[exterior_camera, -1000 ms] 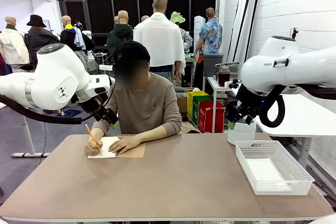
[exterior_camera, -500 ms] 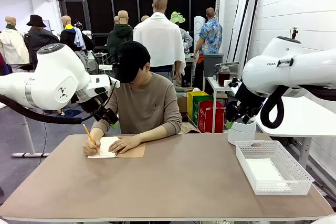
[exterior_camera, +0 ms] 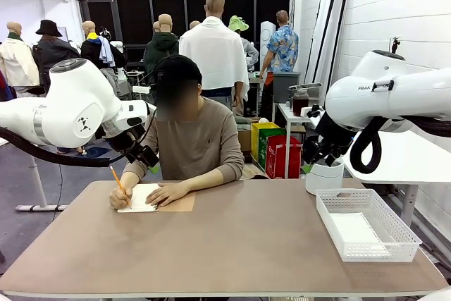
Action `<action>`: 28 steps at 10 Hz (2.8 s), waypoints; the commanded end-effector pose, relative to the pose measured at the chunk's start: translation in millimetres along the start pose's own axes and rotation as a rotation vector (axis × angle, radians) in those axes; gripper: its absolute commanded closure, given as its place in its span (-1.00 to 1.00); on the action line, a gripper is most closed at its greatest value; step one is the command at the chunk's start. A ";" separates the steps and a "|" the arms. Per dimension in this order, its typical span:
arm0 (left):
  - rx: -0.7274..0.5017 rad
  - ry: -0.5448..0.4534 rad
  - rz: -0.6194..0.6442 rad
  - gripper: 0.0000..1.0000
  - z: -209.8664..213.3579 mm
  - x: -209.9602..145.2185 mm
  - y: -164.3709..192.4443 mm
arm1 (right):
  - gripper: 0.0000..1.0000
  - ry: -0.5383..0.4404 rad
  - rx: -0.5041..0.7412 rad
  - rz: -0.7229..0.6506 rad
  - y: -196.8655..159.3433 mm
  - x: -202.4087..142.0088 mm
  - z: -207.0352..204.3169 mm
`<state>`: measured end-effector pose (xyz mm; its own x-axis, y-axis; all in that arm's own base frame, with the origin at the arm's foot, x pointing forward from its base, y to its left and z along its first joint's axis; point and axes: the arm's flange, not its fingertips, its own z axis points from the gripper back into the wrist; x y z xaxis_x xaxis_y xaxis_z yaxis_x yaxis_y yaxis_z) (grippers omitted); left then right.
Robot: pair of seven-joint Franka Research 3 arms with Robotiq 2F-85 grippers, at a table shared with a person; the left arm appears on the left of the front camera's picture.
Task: Sort the paper based on its condition.
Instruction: If a person hands you a paper, place it in the Organizing basket , and if it's crumpled, put it in the Trash can.
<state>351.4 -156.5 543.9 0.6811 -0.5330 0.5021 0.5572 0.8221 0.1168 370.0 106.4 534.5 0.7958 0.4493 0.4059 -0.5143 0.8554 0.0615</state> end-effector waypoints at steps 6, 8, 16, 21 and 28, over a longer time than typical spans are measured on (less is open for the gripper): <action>0.006 0.002 -0.005 -1.00 0.0 -0.5 1.9 | -1.00 0.007 0.004 0.000 0.3 0.3 1.0; 0.006 0.002 -0.005 -1.00 0.0 -0.5 1.9 | -1.00 0.007 0.004 0.000 0.3 0.3 1.0; 0.006 0.002 -0.005 -1.00 0.0 -0.5 1.9 | -1.00 0.007 0.004 0.000 0.3 0.3 1.0; 0.006 0.002 -0.005 -1.00 0.0 -0.5 1.9 | -1.00 0.007 0.004 0.000 0.3 0.3 1.0; 0.006 0.002 -0.005 -1.00 0.0 -0.5 1.9 | -1.00 0.007 0.004 0.000 0.3 0.3 1.0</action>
<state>351.4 -156.5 543.9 0.6811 -0.5330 0.5021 0.5572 0.8221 0.1168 370.0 106.4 534.5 0.7959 0.4494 0.4057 -0.5143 0.8554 0.0615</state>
